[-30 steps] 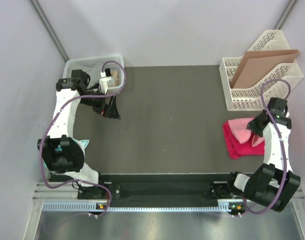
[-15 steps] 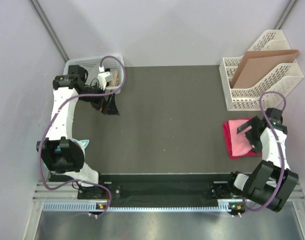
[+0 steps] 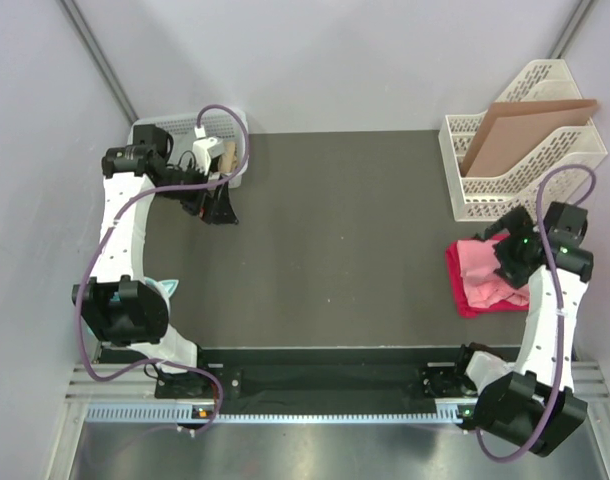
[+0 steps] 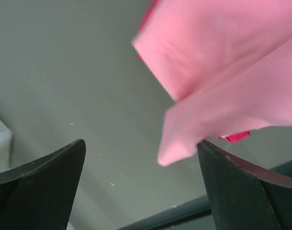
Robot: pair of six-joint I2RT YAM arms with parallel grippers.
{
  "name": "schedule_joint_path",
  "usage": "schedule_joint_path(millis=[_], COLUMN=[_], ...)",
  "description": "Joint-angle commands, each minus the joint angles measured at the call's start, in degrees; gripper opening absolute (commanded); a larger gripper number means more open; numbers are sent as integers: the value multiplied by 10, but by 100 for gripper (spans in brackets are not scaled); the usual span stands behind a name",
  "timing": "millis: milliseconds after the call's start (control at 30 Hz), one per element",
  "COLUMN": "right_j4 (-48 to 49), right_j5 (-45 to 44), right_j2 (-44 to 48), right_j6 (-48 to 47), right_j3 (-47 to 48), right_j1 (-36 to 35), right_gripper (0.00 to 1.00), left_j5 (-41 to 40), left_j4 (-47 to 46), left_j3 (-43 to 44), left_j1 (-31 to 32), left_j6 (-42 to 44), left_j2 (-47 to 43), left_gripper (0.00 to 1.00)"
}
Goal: Fold and stack the t-shirts
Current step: Neatly place the folded tshirt to the corner
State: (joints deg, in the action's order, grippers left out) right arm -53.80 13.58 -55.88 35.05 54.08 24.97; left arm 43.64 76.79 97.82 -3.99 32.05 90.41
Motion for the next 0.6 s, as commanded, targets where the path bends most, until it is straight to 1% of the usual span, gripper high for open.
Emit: schedule_joint_path(millis=[0,100,300,400,467,533,567], right_j4=[2,26,22,72,98,141,173], right_j5=[20,30,22,30,30,20,21], right_j2=[-5,-10,-10,-9,-26,-71,-112], right_j6=[33,41,29,55,66,78,83], right_j3=[48,13,-28,-35,-32,-26,-23], right_j1=[-5,-5,-5,-5,-5,-2,1], right_gripper=[100,100,100,100,100,100,100], left_j5=[8,9,6,15,15,8,1], left_j4=[75,79,76,77,78,78,78], left_j3=[28,32,37,34,33,31,30], left_j1=[-1,-2,-1,-1,-2,-1,-1], left_j6=[-4,-5,-6,-9,-8,-7,-4], left_j2=[-3,-1,1,6,4,-1,-6], left_gripper=[99,99,99,99,99,99,99])
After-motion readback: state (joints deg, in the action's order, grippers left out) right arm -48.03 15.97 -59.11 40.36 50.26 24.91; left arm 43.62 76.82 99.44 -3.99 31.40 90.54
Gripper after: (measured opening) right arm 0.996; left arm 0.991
